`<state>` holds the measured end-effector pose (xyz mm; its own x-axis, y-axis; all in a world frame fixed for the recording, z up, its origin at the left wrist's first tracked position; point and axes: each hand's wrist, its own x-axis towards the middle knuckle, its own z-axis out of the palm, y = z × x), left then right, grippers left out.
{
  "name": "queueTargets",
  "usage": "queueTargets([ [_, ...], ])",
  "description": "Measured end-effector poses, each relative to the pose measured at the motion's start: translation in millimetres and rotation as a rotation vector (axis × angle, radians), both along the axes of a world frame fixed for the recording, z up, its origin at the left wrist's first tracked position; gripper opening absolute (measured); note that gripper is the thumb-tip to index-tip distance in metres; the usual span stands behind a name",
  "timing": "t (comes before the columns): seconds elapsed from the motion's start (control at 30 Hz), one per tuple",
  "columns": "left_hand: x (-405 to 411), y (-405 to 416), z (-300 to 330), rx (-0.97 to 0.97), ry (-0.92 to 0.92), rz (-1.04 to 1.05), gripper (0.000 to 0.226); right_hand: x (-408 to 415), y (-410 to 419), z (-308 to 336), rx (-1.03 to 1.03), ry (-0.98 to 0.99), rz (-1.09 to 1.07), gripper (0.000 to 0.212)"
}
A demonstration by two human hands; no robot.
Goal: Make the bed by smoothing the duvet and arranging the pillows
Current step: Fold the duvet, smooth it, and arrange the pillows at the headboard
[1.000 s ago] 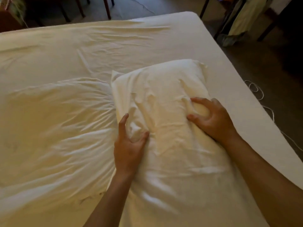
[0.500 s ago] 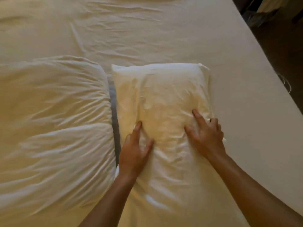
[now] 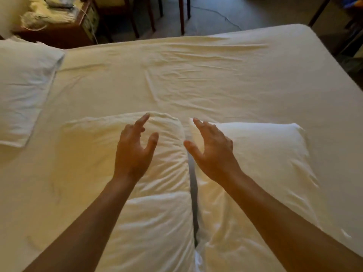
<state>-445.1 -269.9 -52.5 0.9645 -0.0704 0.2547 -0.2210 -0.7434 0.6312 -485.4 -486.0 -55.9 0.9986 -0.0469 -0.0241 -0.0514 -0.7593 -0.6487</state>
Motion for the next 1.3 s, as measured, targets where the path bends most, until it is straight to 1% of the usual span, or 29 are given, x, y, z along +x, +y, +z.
queueTargets([
  [0.07, 31.1, 30.6, -0.5, 0.084, -0.022, -0.010, 0.058, 27.8, 30.7, 0.7, 0.007, -0.003, 0.066, 0.073],
  [0.13, 61.1, 57.5, -7.5, 0.239, -0.031, -0.061, 0.061, 55.7, 57.6, -4.4, -0.003, 0.018, 0.113, 0.071],
  [0.2, 89.5, 80.9, -16.3, 0.384, 0.006, -0.115, 0.067, 82.0, 80.6, -12.6, -0.022, 0.052, 0.142, 0.072],
  [0.37, 154.4, 126.3, -45.2, 0.640, 0.288, -0.189, 0.096, 150.6, 116.2, -37.8, -0.078, 0.217, 0.187, 0.076],
  [0.43, 172.9, 136.1, -65.3, 0.705, 0.344, -0.257, 0.105, 173.5, 124.4, -51.3, -0.148, 0.331, 0.249, 0.080],
  [0.5, 186.4, 142.8, -90.5, 0.707, 0.381, -0.286, 0.111, 189.3, 131.0, -69.0, -0.234, 0.419, 0.311, 0.082],
  [0.57, 190.1, 148.5, -118.1, 0.646, 0.440, -0.308, 0.111, 198.6, 135.3, -85.9, -0.247, 0.481, 0.354, 0.081],
  [0.67, 183.3, 157.3, -152.9, 0.501, 0.516, -0.351, 0.089, 208.1, 139.6, -105.4, -0.175, 0.553, 0.450, 0.070],
  [0.73, 183.7, 158.5, -165.0, 0.462, 0.577, -0.357, 0.087, 215.5, 140.4, -116.4, -0.145, 0.608, 0.493, 0.065],
  [0.77, 185.9, 158.8, -167.4, 0.458, 0.605, -0.362, 0.091, 219.6, 140.9, -120.9, -0.146, 0.636, 0.506, 0.069],
  [0.87, 199.0, 161.1, -166.9, 0.467, 0.702, -0.405, 0.099, 231.2, 140.8, -131.9, -0.150, 0.703, 0.490, 0.089],
  [0.93, 205.1, 162.1, -161.1, 0.509, 0.763, -0.426, 0.087, 233.2, 140.4, -135.1, -0.143, 0.700, 0.464, 0.092],
  [1.0, 206.4, 160.3, -156.8, 0.532, 0.791, -0.426, 0.073, 228.1, 139.1, -136.8, -0.088, 0.674, 0.452, 0.085],
  [1.07, 200.0, 156.8, -155.7, 0.556, 0.755, -0.425, 0.075, 219.0, 137.0, -138.8, -0.022, 0.631, 0.433, 0.079],
  [1.17, 184.2, 157.1, -156.3, 0.576, 0.621, -0.394, 0.078, 203.5, 137.4, -139.5, 0.004, 0.533, 0.431, 0.066],
  [1.3, 153.4, 159.5, -149.5, 0.576, 0.481, -0.340, 0.067, 177.0, 141.0, -132.4, -0.043, 0.459, 0.435, 0.058],
])
